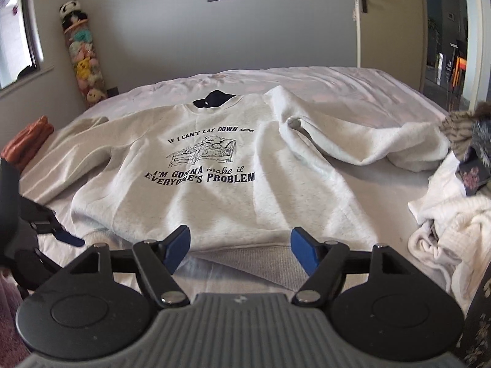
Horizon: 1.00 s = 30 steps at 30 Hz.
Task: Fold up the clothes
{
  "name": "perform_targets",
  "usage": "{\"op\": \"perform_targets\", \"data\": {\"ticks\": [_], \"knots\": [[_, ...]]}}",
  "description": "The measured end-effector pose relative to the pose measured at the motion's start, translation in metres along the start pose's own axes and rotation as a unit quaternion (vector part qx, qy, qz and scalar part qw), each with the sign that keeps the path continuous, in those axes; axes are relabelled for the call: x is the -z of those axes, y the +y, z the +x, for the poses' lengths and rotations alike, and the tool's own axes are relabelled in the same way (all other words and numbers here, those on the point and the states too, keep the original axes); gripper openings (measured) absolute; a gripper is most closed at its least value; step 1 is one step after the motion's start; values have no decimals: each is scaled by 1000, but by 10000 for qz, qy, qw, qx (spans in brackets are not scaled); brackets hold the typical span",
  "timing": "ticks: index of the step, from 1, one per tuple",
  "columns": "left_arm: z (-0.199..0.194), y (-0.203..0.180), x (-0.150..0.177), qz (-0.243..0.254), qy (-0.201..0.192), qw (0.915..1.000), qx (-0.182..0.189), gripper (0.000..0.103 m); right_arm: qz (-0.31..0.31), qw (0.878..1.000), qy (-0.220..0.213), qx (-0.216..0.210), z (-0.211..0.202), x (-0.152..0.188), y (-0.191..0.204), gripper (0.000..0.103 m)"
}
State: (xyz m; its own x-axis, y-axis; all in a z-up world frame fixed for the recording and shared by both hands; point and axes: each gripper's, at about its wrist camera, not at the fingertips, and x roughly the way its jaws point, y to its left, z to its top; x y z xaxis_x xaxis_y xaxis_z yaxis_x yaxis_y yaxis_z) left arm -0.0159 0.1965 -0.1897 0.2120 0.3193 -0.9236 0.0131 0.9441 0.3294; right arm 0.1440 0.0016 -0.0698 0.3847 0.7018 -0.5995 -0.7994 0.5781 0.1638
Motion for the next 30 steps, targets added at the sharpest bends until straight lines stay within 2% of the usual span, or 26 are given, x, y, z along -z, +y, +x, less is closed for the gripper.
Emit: {"op": "perform_targets", "data": {"ticks": [3,6,9,11,15,23,30], "knots": [[11,2,-3,43,52,10000,31,57,126,9999,-15,-75,0,0,-3,75],[15,12,-8,-170,128,9997,124,53,47,10000,-27,-67,1,2,-1,75],[16,19,-7,-263,156,9995,48,30,78,10000,26,-45,5,2,-3,75],[15,22,-5,-415,162,9990,-95,8,136,9999,79,-41,7,2,-6,75],[-1,27,4,-592,-35,9981,-192,4,193,9997,148,-74,11,3,-8,75],[-84,62,12,-1230,-824,9890,-51,4,321,9982,471,-168,22,0,-11,75],[-118,66,48,-1098,-923,9897,-25,4,249,9972,707,-14,27,-1,-7,75]]}}
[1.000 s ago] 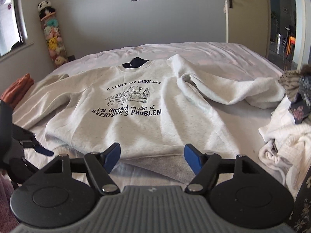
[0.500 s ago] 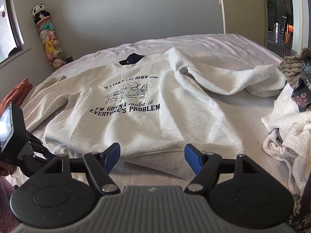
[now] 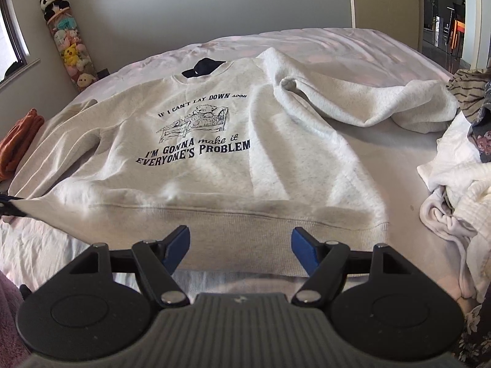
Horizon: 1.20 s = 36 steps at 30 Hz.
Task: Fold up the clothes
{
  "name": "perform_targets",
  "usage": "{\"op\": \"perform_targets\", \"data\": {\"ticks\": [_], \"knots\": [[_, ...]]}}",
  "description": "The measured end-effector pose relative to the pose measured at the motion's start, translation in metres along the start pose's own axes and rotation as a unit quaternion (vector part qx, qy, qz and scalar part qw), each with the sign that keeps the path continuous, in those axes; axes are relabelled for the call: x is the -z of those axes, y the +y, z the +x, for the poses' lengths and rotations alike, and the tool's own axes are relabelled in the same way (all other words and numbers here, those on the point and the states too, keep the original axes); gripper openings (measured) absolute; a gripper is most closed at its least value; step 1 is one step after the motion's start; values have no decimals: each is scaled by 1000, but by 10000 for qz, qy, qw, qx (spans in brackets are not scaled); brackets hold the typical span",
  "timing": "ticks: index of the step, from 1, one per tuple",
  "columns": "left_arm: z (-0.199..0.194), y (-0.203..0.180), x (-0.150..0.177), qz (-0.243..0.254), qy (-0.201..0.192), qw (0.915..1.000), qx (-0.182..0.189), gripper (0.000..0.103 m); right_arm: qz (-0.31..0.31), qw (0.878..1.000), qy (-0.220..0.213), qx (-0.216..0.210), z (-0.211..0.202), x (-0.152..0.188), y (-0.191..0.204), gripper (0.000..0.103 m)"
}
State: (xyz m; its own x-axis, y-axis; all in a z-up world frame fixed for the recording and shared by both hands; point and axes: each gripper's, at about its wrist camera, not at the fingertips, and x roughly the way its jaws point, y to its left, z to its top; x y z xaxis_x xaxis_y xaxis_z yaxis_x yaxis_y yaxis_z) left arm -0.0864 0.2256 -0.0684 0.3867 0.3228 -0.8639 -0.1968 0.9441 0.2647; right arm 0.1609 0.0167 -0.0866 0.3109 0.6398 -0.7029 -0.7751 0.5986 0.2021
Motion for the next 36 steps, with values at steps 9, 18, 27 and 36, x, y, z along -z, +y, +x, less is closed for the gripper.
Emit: {"op": "perform_targets", "data": {"ticks": [9,18,27,36], "knots": [[1,20,13,-859,-315,9955,233,4,-263,9990,351,-80,-12,-30,-20,75],[10,41,5,-1147,-464,9920,263,4,-984,9821,1338,891,9,-35,-91,70],[32,49,6,-1235,-212,9915,344,4,397,9833,1741,352,41,-29,-145,64],[26,53,3,-1158,-176,9927,302,4,437,9717,2320,12,74,-28,-127,14]]}}
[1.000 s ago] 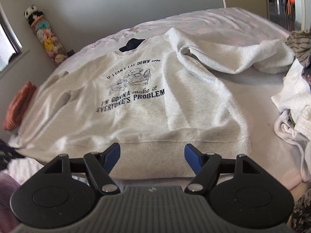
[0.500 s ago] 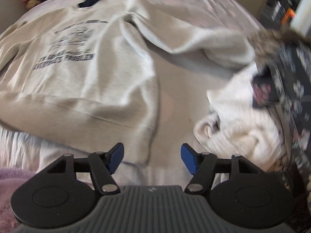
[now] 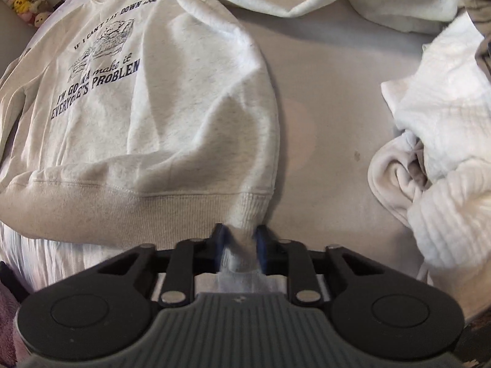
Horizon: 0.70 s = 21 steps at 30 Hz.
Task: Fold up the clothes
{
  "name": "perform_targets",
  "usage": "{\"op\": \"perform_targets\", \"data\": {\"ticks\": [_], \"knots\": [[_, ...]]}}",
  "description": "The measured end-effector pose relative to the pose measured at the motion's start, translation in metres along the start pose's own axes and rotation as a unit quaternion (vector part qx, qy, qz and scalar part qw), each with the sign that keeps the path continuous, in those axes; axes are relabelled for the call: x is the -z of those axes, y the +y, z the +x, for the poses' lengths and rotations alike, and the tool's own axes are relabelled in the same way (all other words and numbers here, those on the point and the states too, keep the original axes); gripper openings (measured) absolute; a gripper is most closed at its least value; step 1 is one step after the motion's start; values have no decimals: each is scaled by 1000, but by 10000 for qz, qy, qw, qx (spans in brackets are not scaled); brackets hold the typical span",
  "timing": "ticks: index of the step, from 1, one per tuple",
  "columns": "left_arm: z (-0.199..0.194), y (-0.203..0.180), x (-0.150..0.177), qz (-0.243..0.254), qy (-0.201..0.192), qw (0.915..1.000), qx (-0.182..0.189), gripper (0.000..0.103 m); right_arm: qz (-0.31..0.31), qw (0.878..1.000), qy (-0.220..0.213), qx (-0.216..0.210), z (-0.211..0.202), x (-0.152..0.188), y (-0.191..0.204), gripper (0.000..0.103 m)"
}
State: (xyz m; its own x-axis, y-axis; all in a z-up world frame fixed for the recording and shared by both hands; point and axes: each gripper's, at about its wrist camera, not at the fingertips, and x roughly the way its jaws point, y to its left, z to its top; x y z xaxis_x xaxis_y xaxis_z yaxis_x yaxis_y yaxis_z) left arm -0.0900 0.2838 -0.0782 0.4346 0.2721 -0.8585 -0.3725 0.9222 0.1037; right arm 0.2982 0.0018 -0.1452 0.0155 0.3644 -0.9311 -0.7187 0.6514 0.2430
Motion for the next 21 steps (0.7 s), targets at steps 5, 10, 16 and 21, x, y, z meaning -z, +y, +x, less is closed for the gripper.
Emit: {"op": "perform_targets", "data": {"ticks": [5,10,16,21], "knots": [[-28,-1,-5,283,-86,9996,-36,4,34,9988,-473,-99,-58,1,2,11],[-66,-6,-4,632,-243,9975,-182,4,-1,9961,-859,-209,-126,3,13,10],[-74,-21,13,953,-79,9952,-229,3,-630,9919,-762,799,-145,13,24,0],[-29,-39,32,1278,731,9890,-166,4,-269,9966,-493,606,-112,26,-1,0]]}}
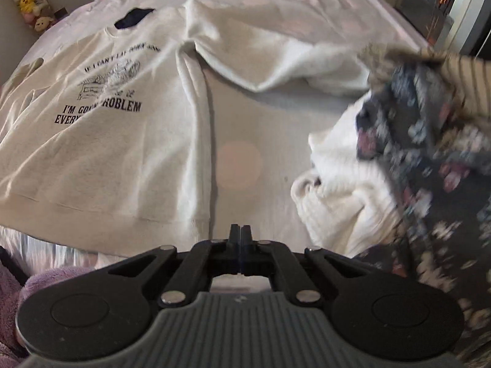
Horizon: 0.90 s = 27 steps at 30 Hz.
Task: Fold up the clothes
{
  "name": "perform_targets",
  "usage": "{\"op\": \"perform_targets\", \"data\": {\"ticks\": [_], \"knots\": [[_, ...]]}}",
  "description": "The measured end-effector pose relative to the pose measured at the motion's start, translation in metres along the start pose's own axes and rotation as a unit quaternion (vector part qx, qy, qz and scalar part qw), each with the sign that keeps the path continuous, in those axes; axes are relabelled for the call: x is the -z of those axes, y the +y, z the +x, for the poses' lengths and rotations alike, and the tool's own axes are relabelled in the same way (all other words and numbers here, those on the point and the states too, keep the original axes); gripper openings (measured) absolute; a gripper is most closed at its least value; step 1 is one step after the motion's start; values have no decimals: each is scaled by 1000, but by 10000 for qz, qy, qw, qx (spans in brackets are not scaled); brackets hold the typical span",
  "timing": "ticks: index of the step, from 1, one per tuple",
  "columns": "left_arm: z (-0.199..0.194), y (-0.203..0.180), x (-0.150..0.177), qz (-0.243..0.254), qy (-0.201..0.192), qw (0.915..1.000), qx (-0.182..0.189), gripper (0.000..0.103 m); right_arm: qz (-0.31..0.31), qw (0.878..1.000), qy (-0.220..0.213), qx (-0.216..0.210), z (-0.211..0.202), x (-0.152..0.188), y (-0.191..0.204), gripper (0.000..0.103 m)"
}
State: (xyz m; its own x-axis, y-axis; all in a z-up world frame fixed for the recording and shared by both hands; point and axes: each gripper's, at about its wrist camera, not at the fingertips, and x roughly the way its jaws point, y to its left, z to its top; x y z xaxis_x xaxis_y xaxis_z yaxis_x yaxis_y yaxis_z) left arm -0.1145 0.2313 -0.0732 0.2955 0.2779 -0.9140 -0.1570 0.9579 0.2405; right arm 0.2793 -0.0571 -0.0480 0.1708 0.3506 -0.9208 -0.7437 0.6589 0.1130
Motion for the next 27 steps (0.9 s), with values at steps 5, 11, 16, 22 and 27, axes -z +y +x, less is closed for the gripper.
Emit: {"op": "perform_targets", "data": {"ticks": [5,11,16,22,27], "knots": [[25,2,0,-143,455,9976,506,13,224,9987,210,-410,29,9,1,8],[9,37,4,-1073,74,9907,840,27,421,9956,352,-761,52,3,4,41],[32,88,15,-2827,273,9547,885,27,439,9936,521,-900,72,-6,15,42],[90,102,24,-3739,1113,9110,1336,30,391,9915,745,-995,91,-15,25,48],[129,95,25,-3911,1535,8990,1237,32,495,9900,925,-947,110,-16,21,48]]}}
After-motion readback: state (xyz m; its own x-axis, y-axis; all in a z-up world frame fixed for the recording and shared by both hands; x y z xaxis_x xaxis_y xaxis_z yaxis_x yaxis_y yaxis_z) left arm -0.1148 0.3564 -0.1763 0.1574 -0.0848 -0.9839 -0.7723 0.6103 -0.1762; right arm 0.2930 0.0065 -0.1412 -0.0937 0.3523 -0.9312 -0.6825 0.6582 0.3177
